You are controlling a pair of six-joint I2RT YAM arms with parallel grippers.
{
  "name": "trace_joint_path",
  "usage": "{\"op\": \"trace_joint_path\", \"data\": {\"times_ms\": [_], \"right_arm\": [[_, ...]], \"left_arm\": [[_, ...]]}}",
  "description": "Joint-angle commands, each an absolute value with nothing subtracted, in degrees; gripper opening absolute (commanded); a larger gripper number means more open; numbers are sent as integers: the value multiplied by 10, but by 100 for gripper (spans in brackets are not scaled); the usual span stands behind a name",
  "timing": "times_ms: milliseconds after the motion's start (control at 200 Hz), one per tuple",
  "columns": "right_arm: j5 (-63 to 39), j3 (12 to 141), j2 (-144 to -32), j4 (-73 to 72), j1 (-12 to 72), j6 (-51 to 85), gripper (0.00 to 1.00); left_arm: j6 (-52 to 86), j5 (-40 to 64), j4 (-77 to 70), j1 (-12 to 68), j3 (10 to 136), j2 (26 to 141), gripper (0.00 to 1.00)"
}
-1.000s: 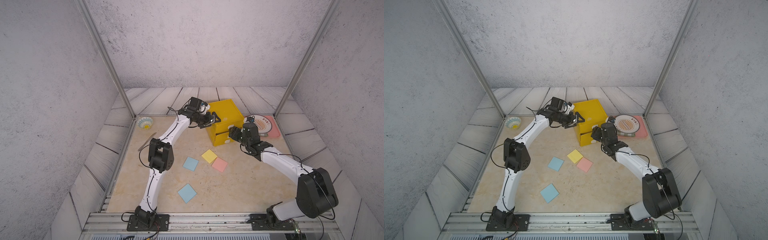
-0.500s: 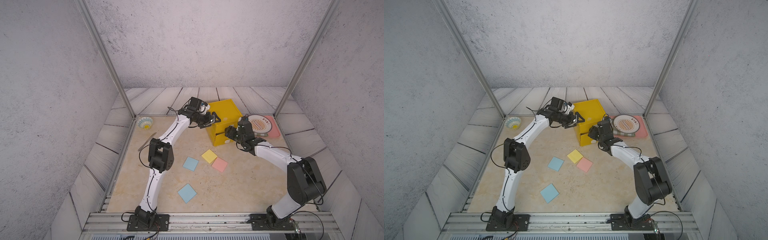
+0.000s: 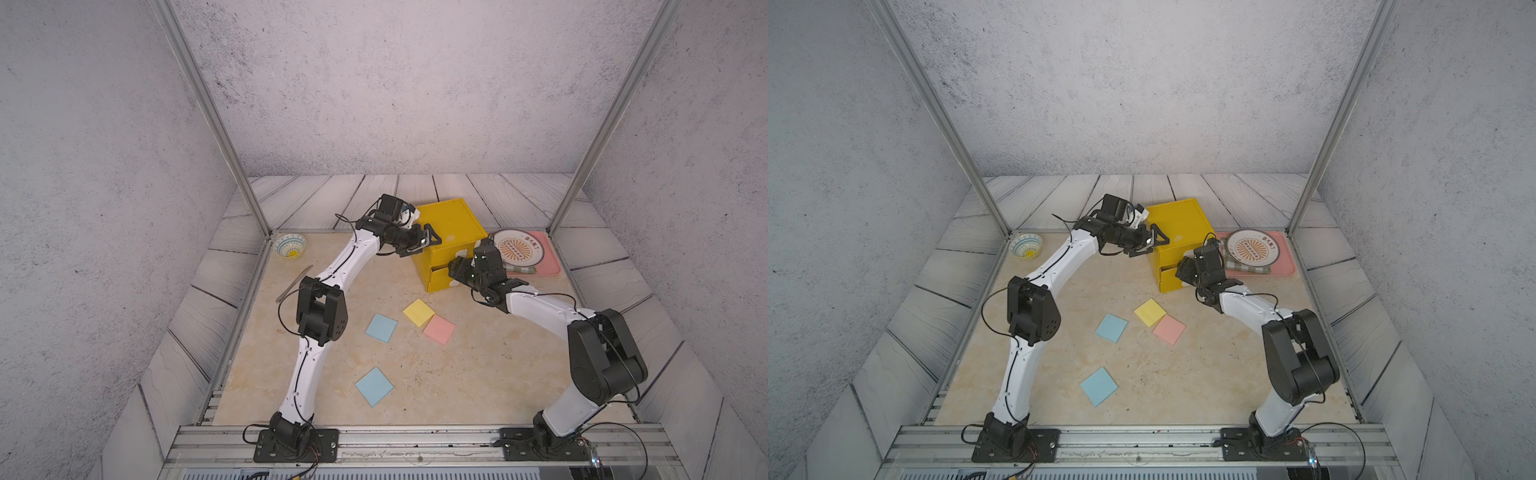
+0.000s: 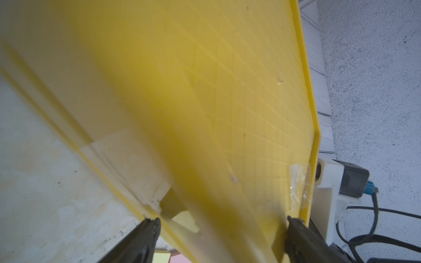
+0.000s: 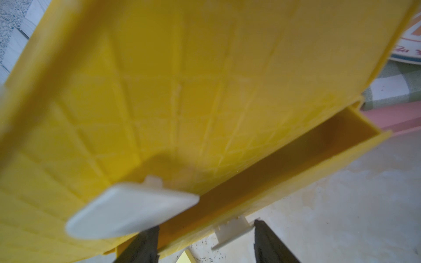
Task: Please put the sticky notes in the drawer by color
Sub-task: Open the drawer in the storage box.
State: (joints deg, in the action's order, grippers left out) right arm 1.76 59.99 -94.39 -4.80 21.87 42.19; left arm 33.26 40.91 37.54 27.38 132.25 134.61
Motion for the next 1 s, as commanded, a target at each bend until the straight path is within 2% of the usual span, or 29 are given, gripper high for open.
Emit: {"op": "trace_joint_path", "data": {"times_ms": [0,350,490,625,846,996], "right_arm": [[22,577,-907,31,213,399,68],[18,504,-771,114,212,375,69],[28,496,-747,99,212,363,69],[16,570,-773,139,212,364,71],[37,607,-864,43,212,414,72],[29,648,-919,61,211,409,72]], "left_arm": [[316,389,431,272,1308,1357,92],[323,390,424,271,1310,1362,92],[329,390,419,271,1310,1366,92],[331,390,418,272,1313,1365,92],[334,393,424,272,1325,1369,92],[324,391,435,272,1323,1368,92]]}}
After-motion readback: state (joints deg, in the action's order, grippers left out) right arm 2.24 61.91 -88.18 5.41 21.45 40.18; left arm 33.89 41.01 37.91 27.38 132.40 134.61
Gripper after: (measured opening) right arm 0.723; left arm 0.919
